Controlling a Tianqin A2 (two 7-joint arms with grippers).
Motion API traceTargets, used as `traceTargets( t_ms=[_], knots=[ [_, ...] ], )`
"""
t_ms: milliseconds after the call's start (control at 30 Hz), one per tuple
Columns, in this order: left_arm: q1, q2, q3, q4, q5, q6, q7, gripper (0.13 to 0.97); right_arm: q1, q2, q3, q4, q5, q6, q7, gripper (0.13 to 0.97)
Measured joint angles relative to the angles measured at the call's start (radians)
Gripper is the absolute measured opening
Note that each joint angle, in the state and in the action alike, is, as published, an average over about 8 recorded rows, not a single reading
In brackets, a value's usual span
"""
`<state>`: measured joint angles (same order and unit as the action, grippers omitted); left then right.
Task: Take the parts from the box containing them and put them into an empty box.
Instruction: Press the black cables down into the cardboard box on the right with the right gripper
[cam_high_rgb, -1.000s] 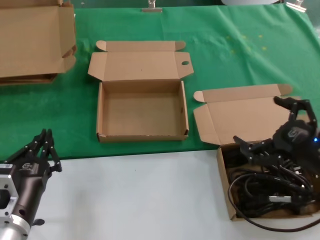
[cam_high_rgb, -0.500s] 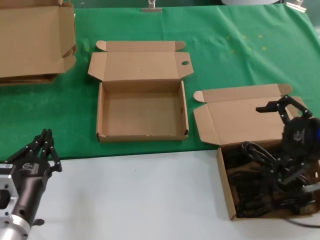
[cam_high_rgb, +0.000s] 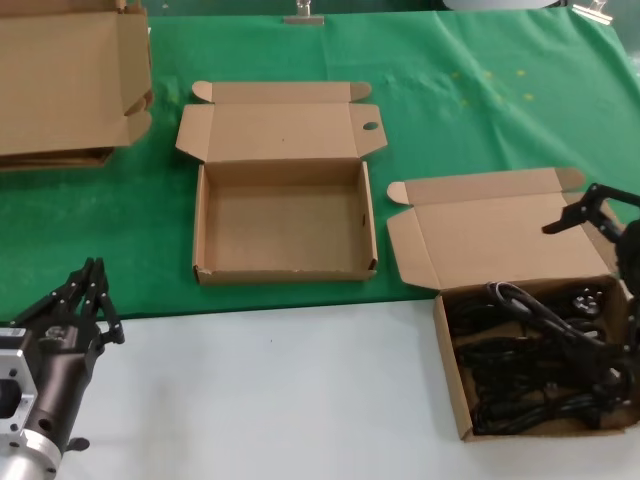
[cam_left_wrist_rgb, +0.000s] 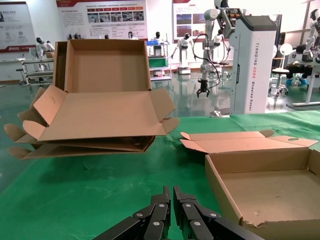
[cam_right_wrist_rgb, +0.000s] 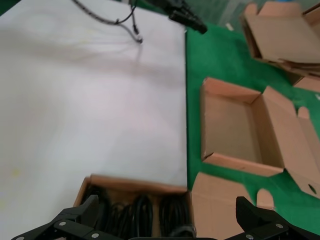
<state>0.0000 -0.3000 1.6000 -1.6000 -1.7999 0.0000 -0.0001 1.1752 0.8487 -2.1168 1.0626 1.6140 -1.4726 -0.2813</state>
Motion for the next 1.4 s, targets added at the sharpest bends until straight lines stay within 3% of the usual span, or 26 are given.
traceTargets(
  t_ms=[267, 567, 933, 1400],
  knots=[
    [0.000, 0.000, 0.000, 0.000, 0.000, 0.000, 0.000, 0.172, 0.087, -0.010, -0.041, -0.071, -0.095, -0.073, -0.031, 0.966],
    [0.000, 0.000, 0.000, 0.000, 0.000, 0.000, 0.000, 0.172, 0.122, -0.051, -0.069, -0.217, -0.192, -0.055, -0.099, 0.966],
    [0.000, 0.000, 0.000, 0.000, 0.000, 0.000, 0.000, 0.172, 0.089, -0.098, -0.068, -0.336, -0.240, -0.003, -0.140, 0.964],
    [0.000, 0.000, 0.000, 0.000, 0.000, 0.000, 0.000, 0.172, 0.018, -0.124, -0.037, -0.327, -0.240, 0.046, -0.136, 0.906]
  ],
)
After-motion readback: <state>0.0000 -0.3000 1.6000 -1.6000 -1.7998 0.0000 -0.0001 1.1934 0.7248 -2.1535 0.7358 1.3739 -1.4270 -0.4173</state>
